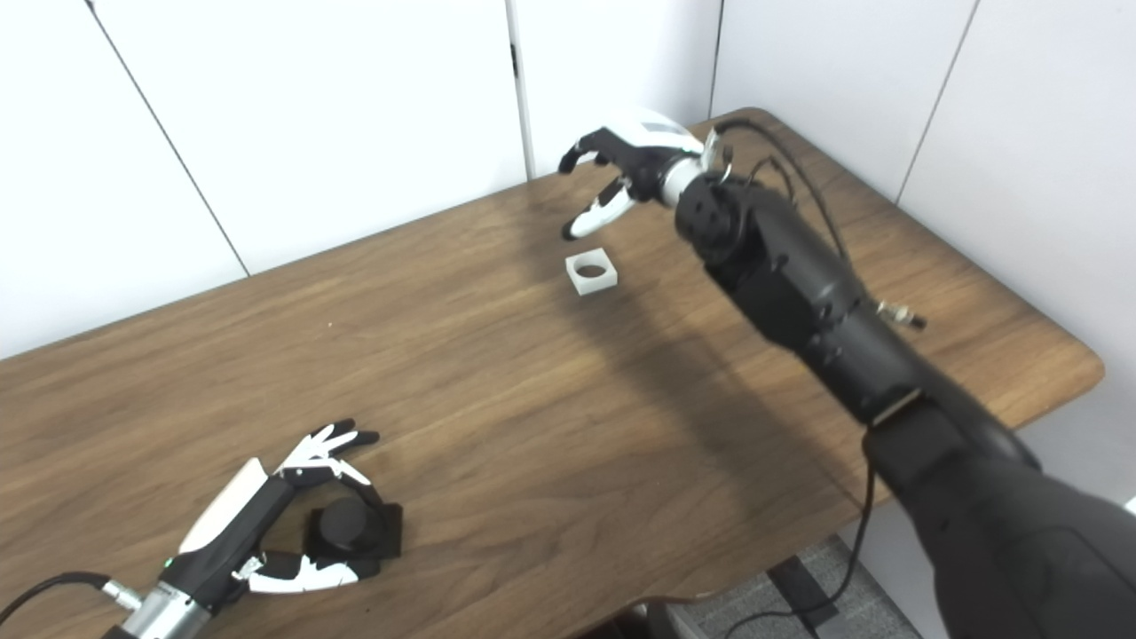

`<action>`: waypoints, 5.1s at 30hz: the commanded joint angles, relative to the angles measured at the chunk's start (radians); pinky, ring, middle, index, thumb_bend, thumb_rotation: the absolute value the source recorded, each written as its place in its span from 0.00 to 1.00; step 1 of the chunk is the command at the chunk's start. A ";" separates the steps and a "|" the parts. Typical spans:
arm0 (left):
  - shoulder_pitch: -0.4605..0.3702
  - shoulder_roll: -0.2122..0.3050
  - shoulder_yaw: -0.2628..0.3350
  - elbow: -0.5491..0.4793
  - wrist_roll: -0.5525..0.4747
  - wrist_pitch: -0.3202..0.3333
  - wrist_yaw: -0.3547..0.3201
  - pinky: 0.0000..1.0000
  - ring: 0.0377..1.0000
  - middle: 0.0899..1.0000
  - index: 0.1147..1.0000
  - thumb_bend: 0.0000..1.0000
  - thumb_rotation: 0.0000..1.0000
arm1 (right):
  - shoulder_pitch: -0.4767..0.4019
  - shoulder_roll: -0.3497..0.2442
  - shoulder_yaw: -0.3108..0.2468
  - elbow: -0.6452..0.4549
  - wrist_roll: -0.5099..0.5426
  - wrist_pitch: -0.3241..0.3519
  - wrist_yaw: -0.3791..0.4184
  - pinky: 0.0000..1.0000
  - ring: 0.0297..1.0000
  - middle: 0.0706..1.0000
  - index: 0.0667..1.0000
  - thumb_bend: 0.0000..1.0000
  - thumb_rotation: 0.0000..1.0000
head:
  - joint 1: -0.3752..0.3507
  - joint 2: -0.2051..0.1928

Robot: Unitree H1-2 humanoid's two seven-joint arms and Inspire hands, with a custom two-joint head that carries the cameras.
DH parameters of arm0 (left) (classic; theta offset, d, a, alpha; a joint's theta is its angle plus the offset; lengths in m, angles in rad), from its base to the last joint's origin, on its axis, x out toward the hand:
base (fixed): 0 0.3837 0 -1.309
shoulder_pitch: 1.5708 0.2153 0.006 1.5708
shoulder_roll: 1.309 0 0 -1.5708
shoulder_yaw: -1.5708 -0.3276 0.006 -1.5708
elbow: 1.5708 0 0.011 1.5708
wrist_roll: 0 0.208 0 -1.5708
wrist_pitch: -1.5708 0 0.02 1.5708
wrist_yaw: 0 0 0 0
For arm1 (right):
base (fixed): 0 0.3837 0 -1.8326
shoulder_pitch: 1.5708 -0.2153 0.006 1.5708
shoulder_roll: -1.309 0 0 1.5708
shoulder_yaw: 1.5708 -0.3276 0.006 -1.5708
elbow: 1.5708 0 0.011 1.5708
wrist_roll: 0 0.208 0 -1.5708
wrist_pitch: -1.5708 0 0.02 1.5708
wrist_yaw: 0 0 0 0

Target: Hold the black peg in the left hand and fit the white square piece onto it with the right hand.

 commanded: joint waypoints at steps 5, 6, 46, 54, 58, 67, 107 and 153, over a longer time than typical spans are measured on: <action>0.033 0.029 -0.015 0.021 0.055 0.048 -0.045 1.00 0.99 0.89 0.42 0.52 0.05 | -0.116 -0.055 0.043 0.052 -0.040 -0.035 0.072 0.68 0.87 0.90 0.75 0.76 0.34 | 0.008 0.004; 0.034 0.028 -0.015 0.022 0.055 0.047 -0.044 1.00 0.99 0.89 0.42 0.52 0.05 | -0.123 -0.058 0.050 0.060 -0.040 -0.032 0.090 0.68 0.88 0.90 0.76 0.77 0.34 | 0.009 0.004; 0.048 0.025 -0.013 -0.010 0.068 0.086 -0.041 1.00 1.00 0.90 0.42 0.52 0.05 | -0.094 -0.009 0.112 0.167 -0.017 -0.011 0.263 0.80 0.96 0.97 0.76 0.90 0.33 | 0.061 0.038; 0.053 0.031 -0.010 -0.022 0.071 0.089 -0.041 1.00 1.00 0.90 0.42 0.52 0.05 | -0.077 0.008 0.122 0.194 -0.021 -0.049 0.204 0.77 0.93 0.94 0.75 0.88 0.31 | 0.071 0.044; 0.056 0.028 -0.009 -0.021 0.064 0.089 -0.042 1.00 1.00 0.90 0.42 0.52 0.05 | -0.064 0.018 0.121 0.202 -0.031 -0.057 0.157 0.78 0.90 0.91 0.72 0.83 0.26 | 0.074 0.046; 0.066 0.029 -0.010 -0.048 0.072 0.110 -0.043 1.00 1.00 0.90 0.42 0.52 0.05 | -0.048 0.036 0.116 0.254 -0.049 -0.095 0.042 0.77 0.87 0.86 0.66 0.75 0.21 | 0.092 0.057; 0.079 0.031 -0.012 -0.072 0.077 0.131 -0.048 1.00 1.00 0.90 0.42 0.52 0.05 | -0.011 0.068 0.126 0.289 -0.076 -0.136 -0.101 0.70 0.80 0.76 0.45 0.52 0.14 | 0.110 0.091; 0.063 0.019 -0.021 -0.070 0.096 0.161 -0.049 1.00 1.00 0.91 0.42 0.52 0.06 | -0.025 0.003 0.062 -0.157 -0.011 -0.262 0.135 0.79 0.86 0.77 0.44 0.52 0.14 | 0.182 0.125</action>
